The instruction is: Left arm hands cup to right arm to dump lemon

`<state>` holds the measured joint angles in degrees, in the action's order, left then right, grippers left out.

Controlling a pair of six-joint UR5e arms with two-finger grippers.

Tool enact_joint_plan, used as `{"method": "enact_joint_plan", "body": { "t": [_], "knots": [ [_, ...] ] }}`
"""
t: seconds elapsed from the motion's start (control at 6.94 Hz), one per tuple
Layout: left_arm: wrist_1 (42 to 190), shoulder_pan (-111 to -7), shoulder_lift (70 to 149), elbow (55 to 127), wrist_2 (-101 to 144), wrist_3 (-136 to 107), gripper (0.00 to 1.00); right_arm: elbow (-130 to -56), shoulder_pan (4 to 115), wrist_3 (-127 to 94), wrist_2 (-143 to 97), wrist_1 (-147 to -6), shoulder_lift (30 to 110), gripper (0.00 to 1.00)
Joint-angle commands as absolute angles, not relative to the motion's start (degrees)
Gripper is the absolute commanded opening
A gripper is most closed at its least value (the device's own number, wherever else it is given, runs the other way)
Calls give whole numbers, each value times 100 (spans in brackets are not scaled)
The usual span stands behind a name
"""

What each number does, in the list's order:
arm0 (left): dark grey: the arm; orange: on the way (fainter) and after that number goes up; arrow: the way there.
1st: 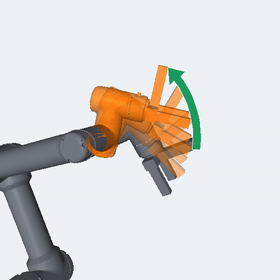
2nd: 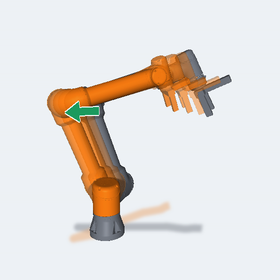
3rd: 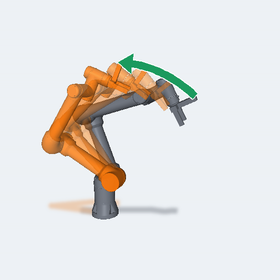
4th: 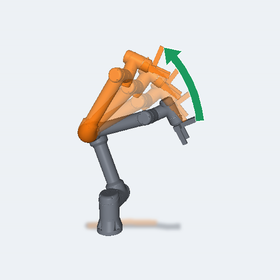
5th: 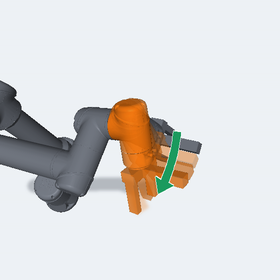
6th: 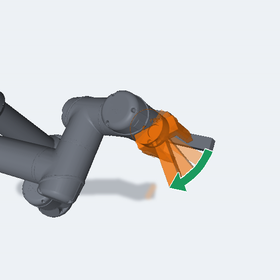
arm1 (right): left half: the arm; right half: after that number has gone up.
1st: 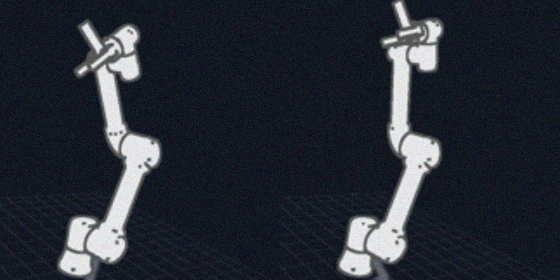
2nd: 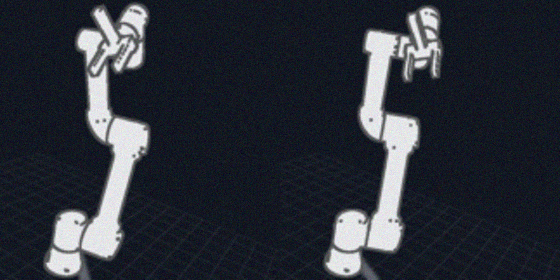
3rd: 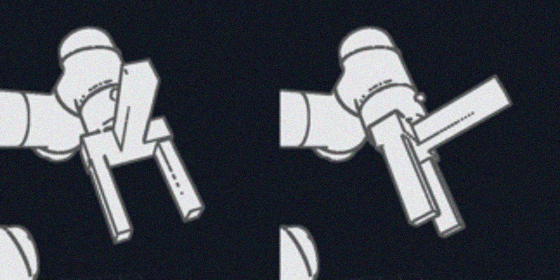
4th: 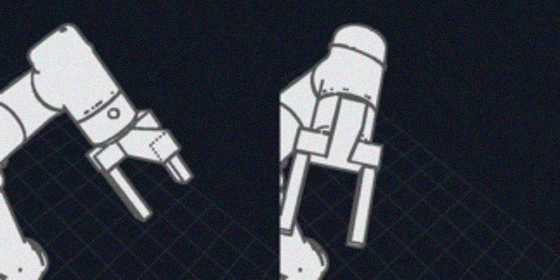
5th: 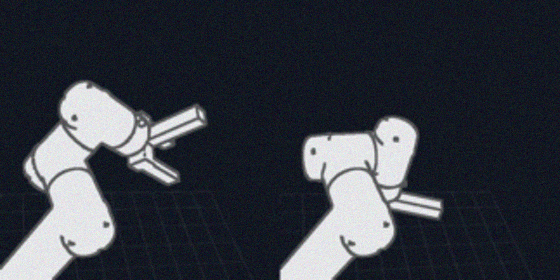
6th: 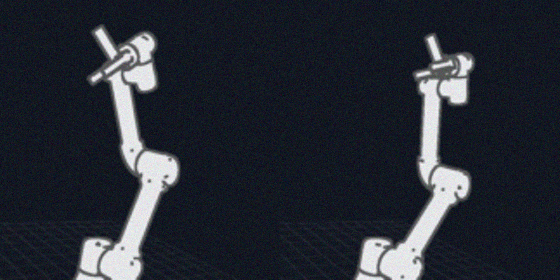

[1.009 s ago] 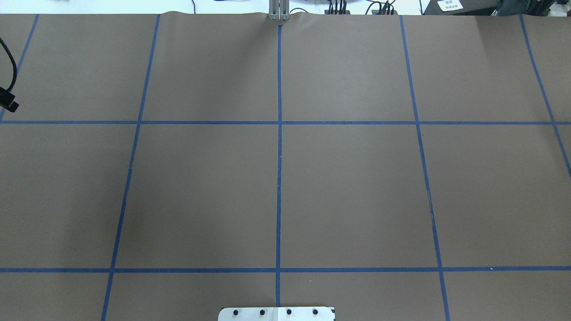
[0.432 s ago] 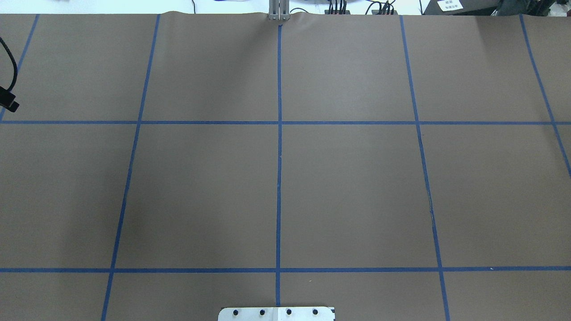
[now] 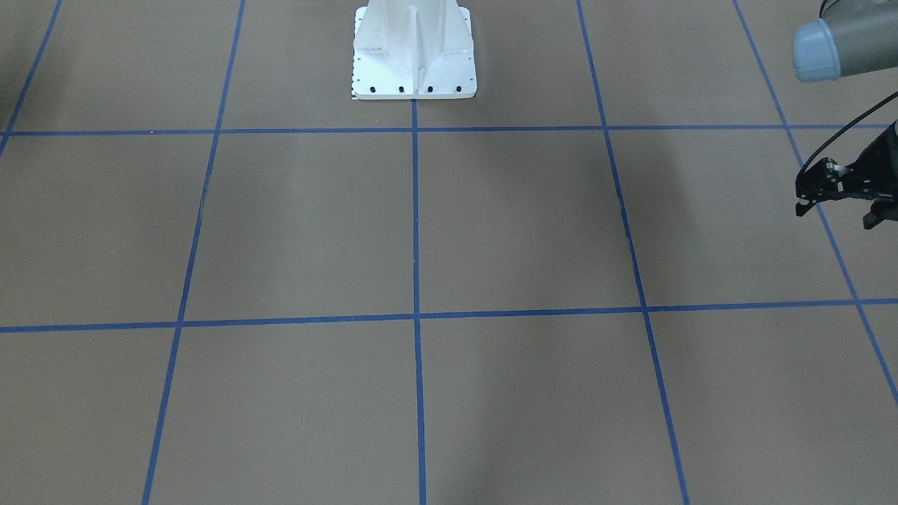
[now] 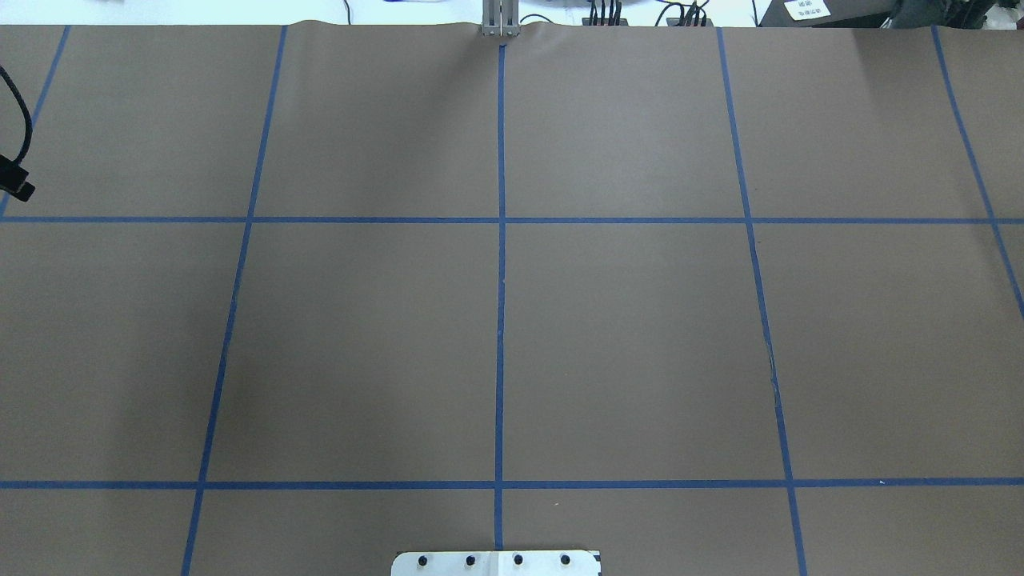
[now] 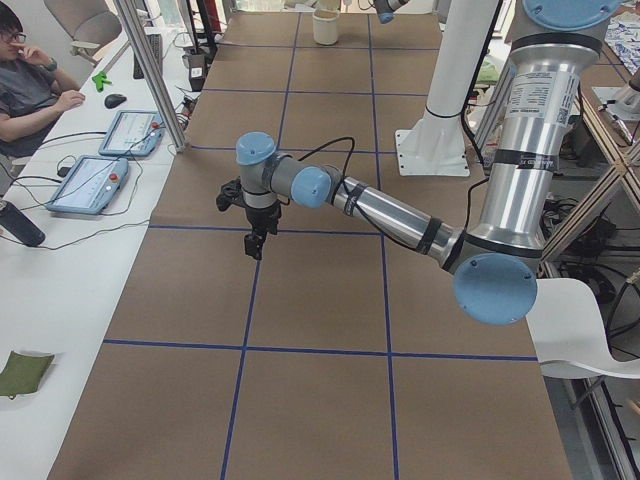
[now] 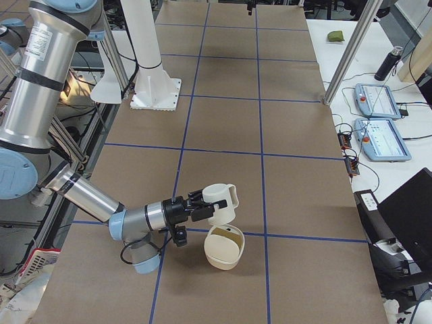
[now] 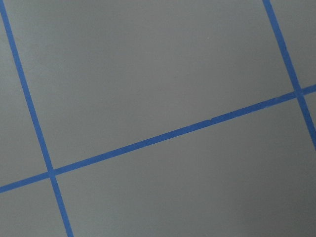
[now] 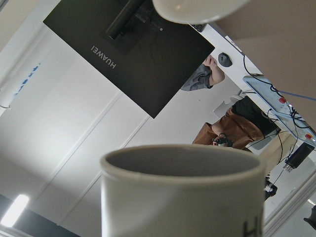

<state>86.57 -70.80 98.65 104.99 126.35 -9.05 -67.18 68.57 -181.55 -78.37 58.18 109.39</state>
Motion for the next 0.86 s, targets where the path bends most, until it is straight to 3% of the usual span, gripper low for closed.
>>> {"method": "enact_joint_plan", "body": {
  "t": [0.0, 0.43, 0.72],
  "knots": [
    [8657, -7075, 9870, 10494, 12630, -905, 100, -6697, 6986, -18807, -7743, 5818, 10925, 23],
    [8657, -7075, 9870, 10503, 12630, -905, 100, -6715, 6987, -18441, -7761, 5818, 10898, 21],
    [8657, -7084, 9861, 10503, 12639, -905, 100, -6890, 6987, -16964, -8032, 5731, 10951, 20]
  ]
}}
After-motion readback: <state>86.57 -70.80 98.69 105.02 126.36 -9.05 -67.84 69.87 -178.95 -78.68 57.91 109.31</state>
